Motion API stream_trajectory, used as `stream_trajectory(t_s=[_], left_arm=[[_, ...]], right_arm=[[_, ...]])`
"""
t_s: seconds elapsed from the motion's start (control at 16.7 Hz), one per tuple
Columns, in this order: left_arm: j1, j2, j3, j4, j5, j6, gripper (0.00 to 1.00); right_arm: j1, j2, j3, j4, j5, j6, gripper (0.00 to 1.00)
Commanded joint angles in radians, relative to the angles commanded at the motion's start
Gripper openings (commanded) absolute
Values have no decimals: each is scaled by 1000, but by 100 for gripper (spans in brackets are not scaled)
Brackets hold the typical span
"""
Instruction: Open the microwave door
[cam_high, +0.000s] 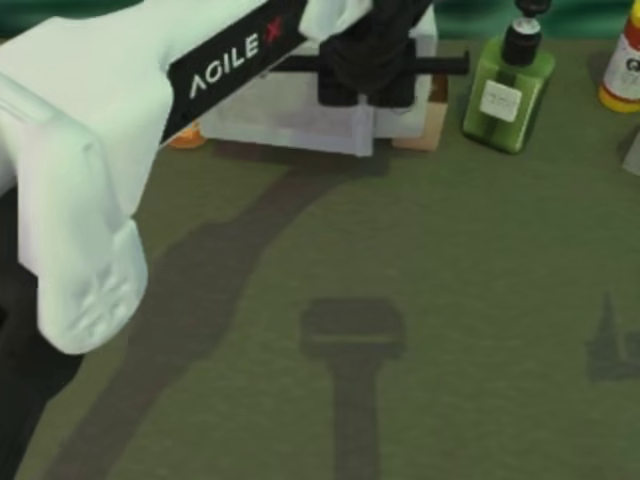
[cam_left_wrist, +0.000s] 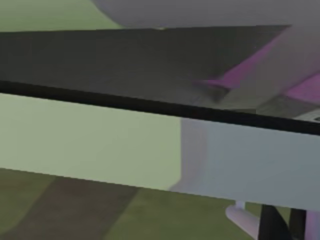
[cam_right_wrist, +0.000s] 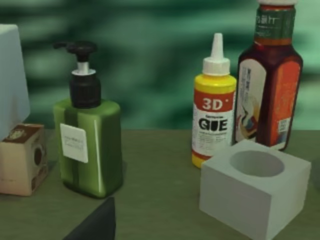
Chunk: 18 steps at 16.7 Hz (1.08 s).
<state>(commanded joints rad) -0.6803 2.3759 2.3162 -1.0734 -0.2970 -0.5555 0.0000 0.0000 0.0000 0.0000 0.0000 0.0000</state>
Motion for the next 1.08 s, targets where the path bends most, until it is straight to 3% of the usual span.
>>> stream_trajectory(t_s=[0.24,1.08], left_arm=[[2,-53,-88,52,14,31,0],[2,-53,-88,52,14,31,0]], right_arm=[[0,0,0,0,0,0,100],[0,0,0,0,0,0,100]])
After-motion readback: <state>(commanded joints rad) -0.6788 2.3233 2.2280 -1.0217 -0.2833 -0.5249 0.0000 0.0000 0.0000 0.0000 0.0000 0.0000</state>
